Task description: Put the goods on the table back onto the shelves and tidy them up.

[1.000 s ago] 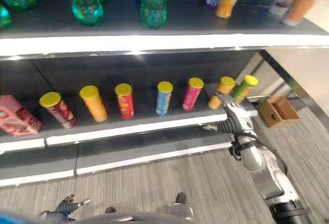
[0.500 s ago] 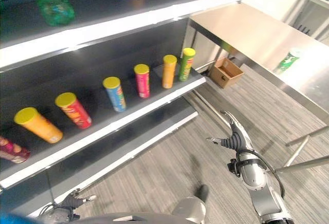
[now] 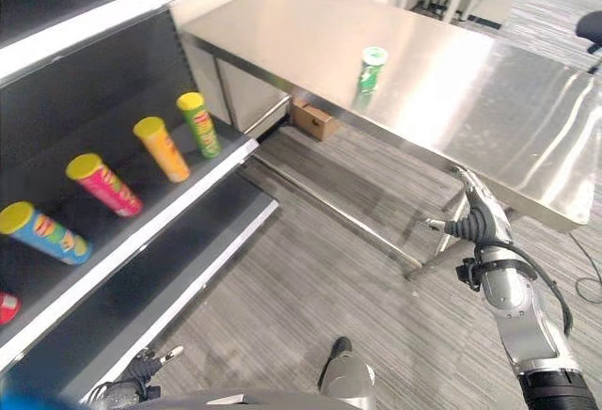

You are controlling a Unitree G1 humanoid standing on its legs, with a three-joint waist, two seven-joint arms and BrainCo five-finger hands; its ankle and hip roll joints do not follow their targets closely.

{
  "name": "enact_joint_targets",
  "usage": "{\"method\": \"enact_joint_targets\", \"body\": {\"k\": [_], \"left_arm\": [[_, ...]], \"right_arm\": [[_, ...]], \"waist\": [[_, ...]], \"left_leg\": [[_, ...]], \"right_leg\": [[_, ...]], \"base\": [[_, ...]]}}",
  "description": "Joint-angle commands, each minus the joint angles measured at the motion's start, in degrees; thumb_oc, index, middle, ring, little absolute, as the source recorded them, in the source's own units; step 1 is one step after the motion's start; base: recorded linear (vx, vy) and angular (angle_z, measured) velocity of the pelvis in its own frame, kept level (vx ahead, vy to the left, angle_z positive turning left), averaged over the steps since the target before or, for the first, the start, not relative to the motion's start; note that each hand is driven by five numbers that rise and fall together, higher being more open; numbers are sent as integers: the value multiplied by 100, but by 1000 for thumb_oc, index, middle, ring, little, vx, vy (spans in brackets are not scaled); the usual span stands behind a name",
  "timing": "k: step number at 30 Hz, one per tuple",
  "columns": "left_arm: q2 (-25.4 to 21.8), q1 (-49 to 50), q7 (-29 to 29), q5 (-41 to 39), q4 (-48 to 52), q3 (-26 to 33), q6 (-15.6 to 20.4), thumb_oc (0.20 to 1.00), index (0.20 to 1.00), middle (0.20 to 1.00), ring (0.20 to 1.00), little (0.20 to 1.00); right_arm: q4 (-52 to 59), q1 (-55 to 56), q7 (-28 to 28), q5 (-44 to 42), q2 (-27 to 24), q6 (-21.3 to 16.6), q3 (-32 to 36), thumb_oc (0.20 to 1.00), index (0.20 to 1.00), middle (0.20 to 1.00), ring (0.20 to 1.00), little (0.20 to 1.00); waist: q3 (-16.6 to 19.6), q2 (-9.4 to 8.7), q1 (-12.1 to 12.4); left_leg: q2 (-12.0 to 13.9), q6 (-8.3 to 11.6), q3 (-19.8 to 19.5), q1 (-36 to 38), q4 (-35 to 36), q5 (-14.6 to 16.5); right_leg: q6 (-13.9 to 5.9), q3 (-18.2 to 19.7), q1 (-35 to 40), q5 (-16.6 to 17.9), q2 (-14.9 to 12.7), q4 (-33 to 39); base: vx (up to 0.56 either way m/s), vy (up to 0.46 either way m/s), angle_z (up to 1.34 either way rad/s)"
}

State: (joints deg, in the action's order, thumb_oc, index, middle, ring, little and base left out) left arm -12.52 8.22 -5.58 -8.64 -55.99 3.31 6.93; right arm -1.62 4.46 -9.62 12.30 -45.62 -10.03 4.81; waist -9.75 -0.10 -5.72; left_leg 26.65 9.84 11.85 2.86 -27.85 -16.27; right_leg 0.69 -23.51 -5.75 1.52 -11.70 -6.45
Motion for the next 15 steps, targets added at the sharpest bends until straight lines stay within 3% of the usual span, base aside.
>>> {"method": "enact_joint_targets", "body": {"k": [1, 2, 3, 5, 7, 10, 12, 13, 15], "left_arm": [[-535, -86, 144, -107, 246, -221, 205, 1000, 1000, 1000, 1000, 1000], [-529, -86, 167, -73, 245, -259, 209, 1000, 1000, 1000, 1000, 1000], [-517, -87, 188, -65, 272, -267, 217, 1000, 1000, 1000, 1000, 1000], [-518, -114, 187, -69, 301, -331, 215, 1000, 1000, 1000, 1000, 1000], [-513, -192, 168, -63, 282, -371, 206, 1000, 1000, 1000, 1000, 1000], [-496, -263, 165, 4, 149, -354, 159, 1000, 1000, 1000, 1000, 1000], [-480, -253, 169, 8, 133, -342, 154, 1000, 1000, 1000, 1000, 1000], [-412, -140, 180, 17, 139, -293, 155, 1000, 1000, 1000, 1000, 1000], [-386, -44, 187, -2, 132, -214, 147, 1000, 1000, 1000, 1000, 1000]], "right_arm": [[134, -422, -139, -206, 336, -221, 83, 1000, 1000, 1000, 1000, 1000], [109, -465, -157, -176, 327, -233, 78, 1000, 1000, 1000, 1000, 1000], [83, -507, -175, -140, 322, -239, 68, 1000, 1000, 1000, 1000, 1000], [42, -595, -200, -167, 359, -257, -11, 1000, 1000, 1000, 1000, 1000], [10, -652, -262, -200, 357, -263, -35, 1000, 1000, 1000, 1000, 1000], [93, -700, -307, -300, 360, -290, -3, 1000, 1000, 1000, 1000, 1000], [137, -734, -298, -330, 362, -303, -32, 1000, 1000, 1000, 1000, 1000], [149, -753, -305, -324, 363, -299, -86, 1000, 1000, 1000, 1000, 1000], [158, -797, -278, -280, 358, -271, -102, 1000, 1000, 1000, 1000, 1000]], "waist": [[-287, -358, 439], [-301, -359, 479], [-340, -365, 550], [-371, -305, 714], [-417, -248, 823], [-430, -186, 829], [-399, -170, 825], [-358, -71, 887], [-282, -60, 901]], "left_leg": [[-690, -192, 644, -988, 604, 1512], [-828, -241, 620, -1150, 739, 1595], [-969, -335, 622, -1341, 949, 1394], [-1162, -232, 289, -1597, 1685, 950], [-1139, -134, 306, -1800, 2418, 533], [-995, -10, 792, -1684, 3002, 311], [-1002, -26, 897, -1638, 2986, 281], [-949, -115, 1133, -1512, 3101, 165], [-866, -127, 1420, -1414, 3096, 78]], "right_leg": [[-645, 66, 1081, -293, 339, 1145], [-652, 146, 1129, -335, 402, 1145], [-644, 170, 1107, -262, 446, 1145], [-684, 326, 1183, -286, 576, 1145], [-707, 371, 1315, -357, 667, 1145], [-728, 380, 1474, -551, 843, 1145], [-728, 426, 1508, -590, 912, 1145], [-706, 506, 1594, -653, 1010, 1145], [-692, 515, 1693, -731, 1021, 1145]], "base": [[128, -107, -38], [118, -115, -82], [118, -14, -97], [212, 19, -72], [260, 14, -105], [238, 2, -47], [196, 55, 2], [179, 118, -28], [247, 152, -32]]}}
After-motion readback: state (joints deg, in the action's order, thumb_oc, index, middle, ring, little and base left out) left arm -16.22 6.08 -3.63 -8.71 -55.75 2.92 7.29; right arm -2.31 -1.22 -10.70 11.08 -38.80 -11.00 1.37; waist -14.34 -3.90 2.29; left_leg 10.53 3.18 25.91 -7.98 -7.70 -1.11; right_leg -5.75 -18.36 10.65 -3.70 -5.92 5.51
